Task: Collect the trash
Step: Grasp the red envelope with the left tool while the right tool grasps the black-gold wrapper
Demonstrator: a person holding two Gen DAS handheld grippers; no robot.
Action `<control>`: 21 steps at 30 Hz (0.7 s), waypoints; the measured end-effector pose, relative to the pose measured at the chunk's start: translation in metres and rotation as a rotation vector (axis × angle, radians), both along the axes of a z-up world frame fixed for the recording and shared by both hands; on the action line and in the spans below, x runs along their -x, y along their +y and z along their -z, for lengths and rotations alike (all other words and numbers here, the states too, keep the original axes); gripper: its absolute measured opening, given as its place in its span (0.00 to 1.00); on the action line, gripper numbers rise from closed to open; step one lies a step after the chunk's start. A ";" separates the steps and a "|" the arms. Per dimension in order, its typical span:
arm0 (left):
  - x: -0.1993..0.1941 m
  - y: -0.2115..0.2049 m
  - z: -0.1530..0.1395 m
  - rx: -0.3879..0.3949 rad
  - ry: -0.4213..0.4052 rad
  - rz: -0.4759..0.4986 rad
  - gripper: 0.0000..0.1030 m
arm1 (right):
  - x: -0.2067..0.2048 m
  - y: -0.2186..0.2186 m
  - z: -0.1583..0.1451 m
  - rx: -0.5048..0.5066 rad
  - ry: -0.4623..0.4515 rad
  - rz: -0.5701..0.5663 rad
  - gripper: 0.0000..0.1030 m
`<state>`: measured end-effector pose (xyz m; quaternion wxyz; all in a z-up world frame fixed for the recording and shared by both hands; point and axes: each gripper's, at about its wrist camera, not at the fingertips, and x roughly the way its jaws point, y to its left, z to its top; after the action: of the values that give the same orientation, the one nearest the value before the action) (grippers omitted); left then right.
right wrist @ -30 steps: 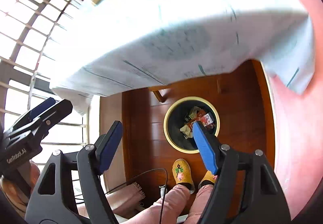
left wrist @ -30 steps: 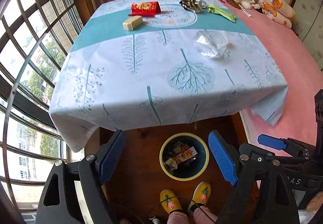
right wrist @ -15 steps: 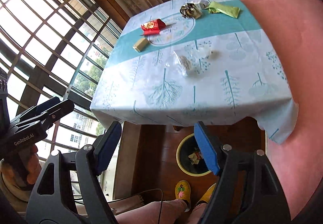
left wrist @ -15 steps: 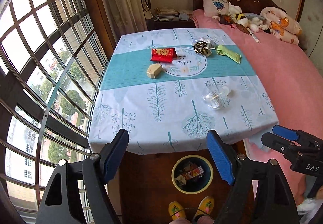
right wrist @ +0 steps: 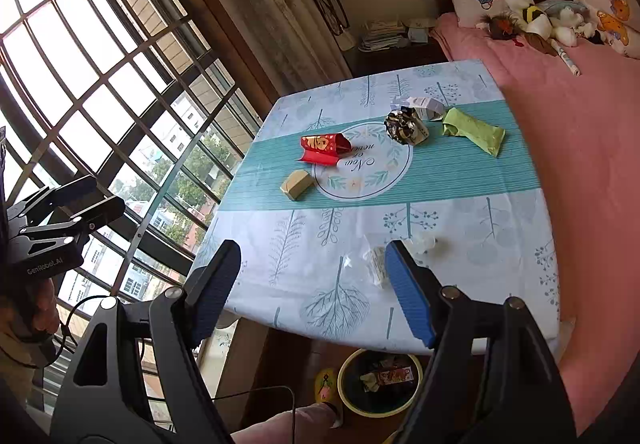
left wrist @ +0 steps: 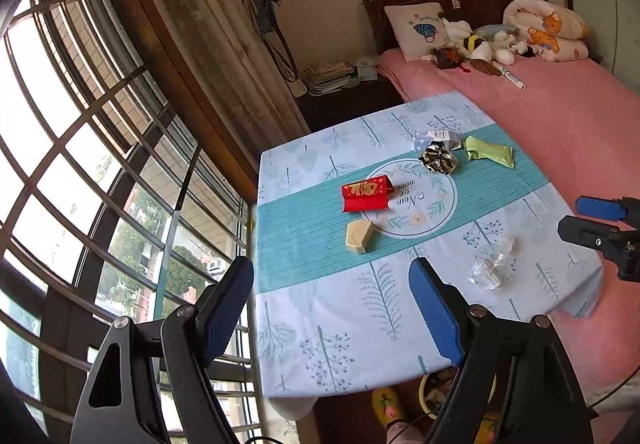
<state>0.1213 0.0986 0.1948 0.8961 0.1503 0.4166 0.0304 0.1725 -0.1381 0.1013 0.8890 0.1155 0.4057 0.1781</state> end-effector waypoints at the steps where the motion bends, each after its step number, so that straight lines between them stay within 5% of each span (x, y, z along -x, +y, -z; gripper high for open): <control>1: -0.014 0.003 0.004 -0.007 0.010 0.027 0.79 | -0.011 0.003 0.000 0.001 -0.002 0.012 0.70; 12: -0.210 0.043 0.095 -0.016 0.207 0.374 0.79 | -0.144 0.028 0.049 0.005 0.103 0.294 0.70; 21: -0.332 0.032 0.206 -0.049 0.347 0.566 0.79 | -0.224 0.035 0.116 0.047 0.195 0.488 0.70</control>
<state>0.4529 0.1308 -0.0114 0.7808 0.2845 0.5039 -0.2356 0.3969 -0.1031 -0.0146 0.8647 0.2058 0.4538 -0.0633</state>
